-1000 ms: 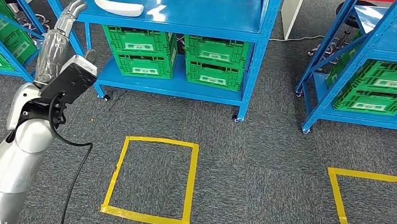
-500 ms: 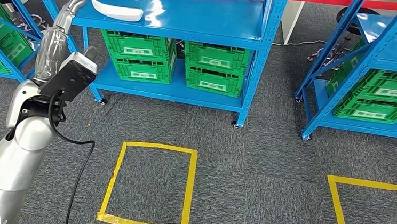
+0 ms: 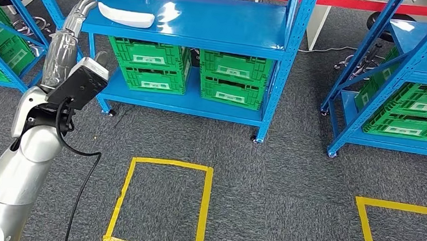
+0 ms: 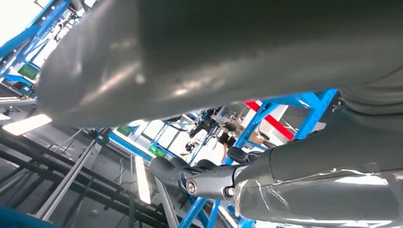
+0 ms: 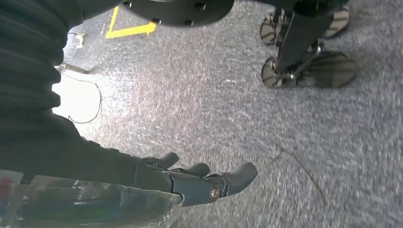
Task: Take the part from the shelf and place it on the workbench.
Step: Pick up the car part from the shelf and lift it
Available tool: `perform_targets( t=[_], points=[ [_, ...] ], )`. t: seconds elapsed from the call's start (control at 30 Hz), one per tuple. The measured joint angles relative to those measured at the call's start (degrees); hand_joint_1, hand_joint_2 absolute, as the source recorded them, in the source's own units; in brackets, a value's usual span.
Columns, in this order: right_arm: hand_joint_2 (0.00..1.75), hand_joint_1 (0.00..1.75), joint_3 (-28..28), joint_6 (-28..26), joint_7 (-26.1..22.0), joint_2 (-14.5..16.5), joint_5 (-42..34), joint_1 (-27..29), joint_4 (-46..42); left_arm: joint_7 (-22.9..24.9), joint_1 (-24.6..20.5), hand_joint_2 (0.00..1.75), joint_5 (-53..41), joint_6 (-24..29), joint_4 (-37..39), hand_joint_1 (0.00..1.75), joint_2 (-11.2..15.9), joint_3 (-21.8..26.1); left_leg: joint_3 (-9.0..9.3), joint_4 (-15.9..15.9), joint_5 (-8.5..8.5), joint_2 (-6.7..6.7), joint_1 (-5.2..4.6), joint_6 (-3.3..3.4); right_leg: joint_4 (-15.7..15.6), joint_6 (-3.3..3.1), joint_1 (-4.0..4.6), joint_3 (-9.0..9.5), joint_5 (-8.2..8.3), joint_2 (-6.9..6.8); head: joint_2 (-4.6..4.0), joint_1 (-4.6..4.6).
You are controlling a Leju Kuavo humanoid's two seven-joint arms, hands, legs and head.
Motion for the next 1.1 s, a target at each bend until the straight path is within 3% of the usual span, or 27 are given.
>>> perform_targets(
  t=[0.07, 0.13, 0.17, 0.2, 0.23, 0.3, 0.33, 0.4, 0.5, 0.57, 0.67, 0.7, 0.73, 0.8, 0.87, 0.93, 1.0, 1.07, 1.1],
  points=[
    [1.75, 0.00, 0.0, 0.0, 0.0, 0.0, -0.1, -0.1, 0.0, -0.1, -0.1, 0.00, 0.1, 0.0, 0.1, 0.00, 0.0, 0.0, -2.49, 4.7, -1.85, 0.12, 0.45, -0.80, 0.0, -0.39, -0.22, 0.79, -0.35, 0.10, 0.00, -0.05],
    [1.75, 0.00, 0.0, 0.0, -0.1, 0.1, -0.1, -0.1, 0.0, -0.1, 0.0, 0.00, 0.1, 0.0, 0.2, 0.00, 0.0, 0.0, -7.09, 12.1, -4.54, 0.22, 1.08, -1.56, 0.0, -0.53, -0.25, 1.29, -0.90, 0.17, 0.00, -0.10],
    [1.75, 0.00, 0.0, 0.0, -0.1, 0.1, -0.2, 0.0, 0.0, -0.1, 0.1, 0.00, 0.1, 0.0, 0.4, 0.00, 0.0, -0.1, -9.12, 14.6, -5.30, 0.28, 1.36, -1.82, 0.0, -0.45, -0.26, 1.55, -1.21, 0.22, 0.00, -0.10],
    [1.75, 0.00, 0.0, 0.0, -0.1, 0.1, -0.2, 0.1, 0.0, -0.1, 0.2, 0.00, 0.2, 0.1, 0.4, 0.00, 0.0, -0.1, -10.21, 15.2, -4.95, 0.32, 1.57, -1.95, 0.0, -0.33, -0.28, 1.91, -1.54, 0.27, 0.00, -0.11],
    [1.75, 0.00, 0.0, 0.0, -0.1, 0.2, -0.3, 0.2, 0.0, -0.1, 0.2, 0.00, 0.2, 0.1, 0.5, 0.00, 0.0, -0.2, -10.19, 13.7, -3.44, 0.34, 1.69, -1.92, 0.0, -0.20, -0.30, 2.37, -1.91, 0.31, 0.00, -0.11],
    [1.75, 0.00, 0.0, 0.0, -0.1, 0.3, -0.4, 0.3, 0.0, -0.1, 0.2, 0.00, 0.4, 0.3, 0.5, 0.00, 0.0, -0.1, -7.48, 6.0, 1.79, 0.37, 1.67, -1.42, -0.1, 0.12, -0.33, 3.41, -2.68, 0.38, 0.00, -0.09],
    [1.75, 0.00, 0.0, 0.0, -0.1, 0.4, -0.4, 0.3, 0.0, -0.1, 0.1, 0.00, 0.5, 0.4, 0.6, 0.00, 0.0, -0.1, -6.05, 2.5, 3.23, 0.45, 1.47, -1.08, -0.2, 0.34, -0.28, 3.81, -3.02, 0.43, 0.00, -0.08],
    [1.75, 0.00, 0.0, -0.1, -0.1, 0.5, -0.2, 0.4, 0.1, 0.0, 0.2, 0.00, 0.6, 0.8, 0.6, 0.00, 0.1, 0.1, -4.49, -1.2, 3.81, 0.49, 1.00, -0.28, -0.3, 1.03, -0.20, 4.23, -3.37, 0.47, 0.00, -0.09],
    [1.75, 0.00, 0.2, -0.4, 0.0, 0.5, 0.2, 0.7, 0.2, 0.2, 0.6, 0.00, 0.7, 1.5, 0.7, 0.00, 0.1, 0.5, -2.84, -2.3, 3.76, 0.34, 0.94, 1.04, 0.5, 2.05, -0.11, 4.70, -3.49, 0.35, 0.00, -0.07],
    [1.75, 0.00, 0.3, -0.7, 0.1, 0.3, 0.5, 0.7, 0.3, 0.2, 0.8, 0.00, 0.8, 1.7, 0.7, 0.00, 0.1, 0.6, -1.63, -2.6, 3.74, 0.35, 1.02, 1.62, 4.7, 1.83, -0.14, 2.54, -4.96, 0.26, 0.00, 0.07],
    [1.75, 0.00, 0.5, -1.7, 0.5, -0.3, 1.3, 0.8, 0.4, 0.2, 1.8, 0.00, 0.8, 1.9, 0.7, 0.00, 0.0, 0.7, -1.24, -2.6, 3.10, 0.12, 0.45, 2.17, 15.4, 1.38, -0.11, -4.68, -8.38, 0.22, 0.00, 0.19],
    [1.75, 0.00, 0.6, -2.0, 0.6, -0.6, 1.6, 1.0, 0.5, 0.0, 2.3, 0.00, 0.9, 2.1, 0.8, 0.00, 0.0, 0.9, -1.02, -2.6, 2.80, 0.00, 0.26, 2.25, 16.4, 1.55, -0.08, -6.13, -8.53, 0.22, 0.00, 0.20],
    [1.75, 0.00, 0.8, -2.4, 0.8, -1.0, 1.8, 1.1, 0.5, -0.4, 2.9, 0.00, 1.0, 2.3, 0.9, 0.00, 0.0, 1.1, -0.67, -2.6, 2.47, -0.12, 0.10, 2.26, 15.2, 1.90, -0.04, -6.40, -7.60, 0.22, 0.00, 0.19],
    [1.75, 0.00, 1.3, -3.1, 1.2, -1.9, 2.3, 1.3, 0.5, -1.8, 3.7, 0.00, 1.5, 2.8, 1.6, 0.00, -0.1, 1.6, 0.21, -2.5, 1.70, -0.26, -0.09, 2.11, 7.4, 2.58, 0.16, -4.09, -3.14, 0.19, 0.00, 0.20],
    [1.75, 0.00, 1.6, -3.9, 1.6, -2.7, 2.6, 1.1, 0.5, -3.0, 4.0, 0.00, 1.6, 3.0, 2.9, 0.00, -0.4, 1.8, 0.76, -2.3, 0.93, -0.40, -0.29, 1.70, 1.0, 1.88, 0.53, -1.74, -0.18, 0.16, 0.00, 0.18],
    [1.75, 0.00, 1.8, -4.4, 1.9, -3.3, 2.6, 0.8, 0.4, -2.9, 4.1, 0.00, 0.8, 2.7, 3.9, 0.00, -0.8, 1.8, 0.92, -2.0, 0.55, -0.51, -0.41, 1.16, -0.4, 0.46, 0.80, -1.03, 0.29, 0.16, 0.00, 0.14],
    [1.75, 0.00, 1.8, -4.1, 2.0, -3.4, 2.4, 0.5, 0.1, -2.2, 4.0, 0.00, 0.2, 2.0, 4.3, 0.00, -1.0, 1.8, 0.80, -1.1, 0.14, -0.49, -0.31, 0.57, -0.7, -0.21, 0.51, -0.23, 0.61, 0.24, 0.00, 0.13],
    [1.75, 0.00, 1.9, -3.3, 2.1, -3.3, 2.2, -0.1, -0.4, -1.9, 3.8, 0.00, 0.1, 1.4, 4.5, 0.00, -1.0, 2.0, -1.03, 2.6, -1.00, -0.32, 0.04, -0.22, -0.8, -0.72, 0.14, 0.75, 0.35, 0.33, 0.00, 0.03],
    [1.75, 0.00, 2.0, -2.9, 2.1, -3.2, 2.2, -0.3, -0.5, -1.8, 3.8, 0.00, 0.1, 1.3, 4.6, 0.00, -1.0, 2.1, -3.01, 5.9, -1.95, -0.19, 0.36, -0.67, -0.8, -0.89, 0.15, 1.12, 0.10, 0.37, 0.00, 0.00]
  ],
)
